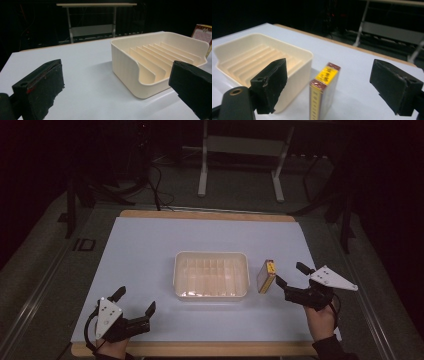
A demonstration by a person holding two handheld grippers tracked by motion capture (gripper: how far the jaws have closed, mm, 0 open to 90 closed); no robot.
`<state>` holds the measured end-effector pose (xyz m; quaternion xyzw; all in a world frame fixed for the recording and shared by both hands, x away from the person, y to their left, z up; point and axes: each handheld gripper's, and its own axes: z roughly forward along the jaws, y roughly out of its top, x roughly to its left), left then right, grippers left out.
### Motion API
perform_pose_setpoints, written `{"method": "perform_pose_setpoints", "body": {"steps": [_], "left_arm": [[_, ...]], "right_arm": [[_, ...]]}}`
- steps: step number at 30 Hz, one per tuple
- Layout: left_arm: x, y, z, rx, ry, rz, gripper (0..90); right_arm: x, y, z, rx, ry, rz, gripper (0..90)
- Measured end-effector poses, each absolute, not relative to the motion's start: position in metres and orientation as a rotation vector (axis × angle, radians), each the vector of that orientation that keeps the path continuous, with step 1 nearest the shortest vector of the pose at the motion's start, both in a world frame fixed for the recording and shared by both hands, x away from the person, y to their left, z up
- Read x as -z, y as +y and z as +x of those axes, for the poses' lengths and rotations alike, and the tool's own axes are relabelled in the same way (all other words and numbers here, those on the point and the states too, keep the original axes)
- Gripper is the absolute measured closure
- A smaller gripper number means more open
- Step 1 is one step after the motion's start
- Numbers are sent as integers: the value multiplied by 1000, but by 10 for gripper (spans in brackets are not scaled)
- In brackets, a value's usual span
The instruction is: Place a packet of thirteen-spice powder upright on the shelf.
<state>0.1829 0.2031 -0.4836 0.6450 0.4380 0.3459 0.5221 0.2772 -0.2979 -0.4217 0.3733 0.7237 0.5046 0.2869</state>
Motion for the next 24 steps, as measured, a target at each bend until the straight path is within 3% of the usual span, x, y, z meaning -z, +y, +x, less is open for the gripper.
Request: {"method": "perform_pose_setpoints", "body": {"steps": [24], "left_arm": [[486, 201, 187, -802, 1050, 1574, 0]], "right_arm": [[400, -302, 294, -1043, 2274, 1077, 105]]}}
